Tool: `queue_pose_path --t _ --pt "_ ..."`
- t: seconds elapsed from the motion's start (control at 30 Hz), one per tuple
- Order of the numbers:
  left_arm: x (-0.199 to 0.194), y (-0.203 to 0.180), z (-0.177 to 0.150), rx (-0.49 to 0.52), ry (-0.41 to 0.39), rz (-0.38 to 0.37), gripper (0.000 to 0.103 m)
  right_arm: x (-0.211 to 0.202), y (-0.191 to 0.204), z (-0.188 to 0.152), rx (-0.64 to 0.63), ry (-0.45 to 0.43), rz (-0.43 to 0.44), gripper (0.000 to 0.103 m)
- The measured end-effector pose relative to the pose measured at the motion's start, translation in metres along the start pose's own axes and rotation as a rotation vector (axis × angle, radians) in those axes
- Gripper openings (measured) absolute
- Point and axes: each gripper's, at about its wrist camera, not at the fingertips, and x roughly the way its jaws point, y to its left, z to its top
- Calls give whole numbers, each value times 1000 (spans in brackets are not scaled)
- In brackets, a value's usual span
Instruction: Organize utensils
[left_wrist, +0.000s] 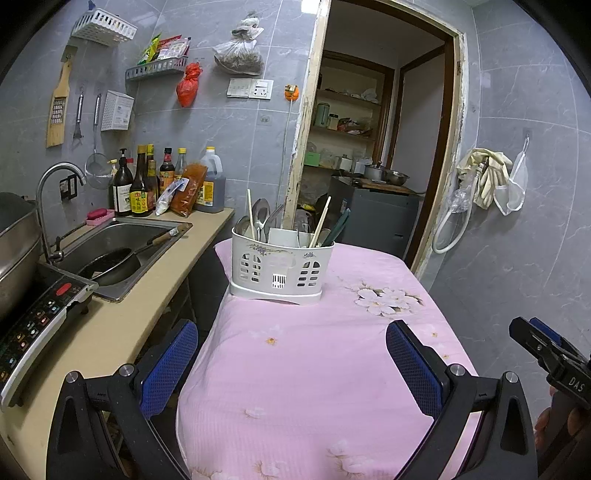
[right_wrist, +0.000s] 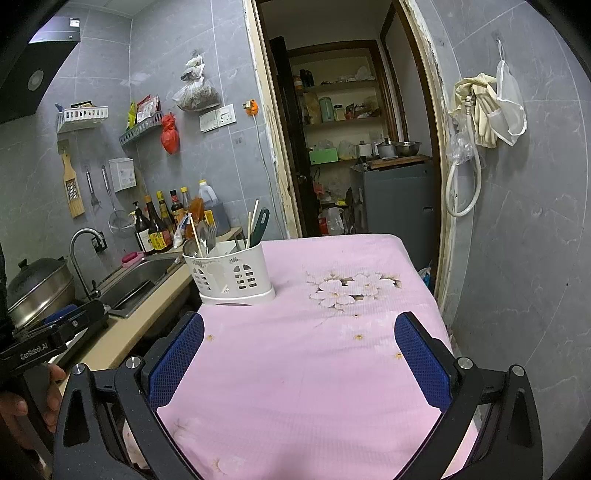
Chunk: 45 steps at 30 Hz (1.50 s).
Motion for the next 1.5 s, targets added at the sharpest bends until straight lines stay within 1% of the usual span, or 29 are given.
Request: queue_pose_path --t 0.93,1.3,1.4,1.5 --pt "5 1 -3 8 5 1 103 2 0 -7 4 8 0 102" --pt "13 4 -3 7 14 1 103 15 1 -10 3 29 0 101" --pt "17 6 -4 7 22 4 103 17 1 -8 4 36 0 102" --pt "18 4 -5 27 9 29 103 21 1 -7 3 46 0 101"
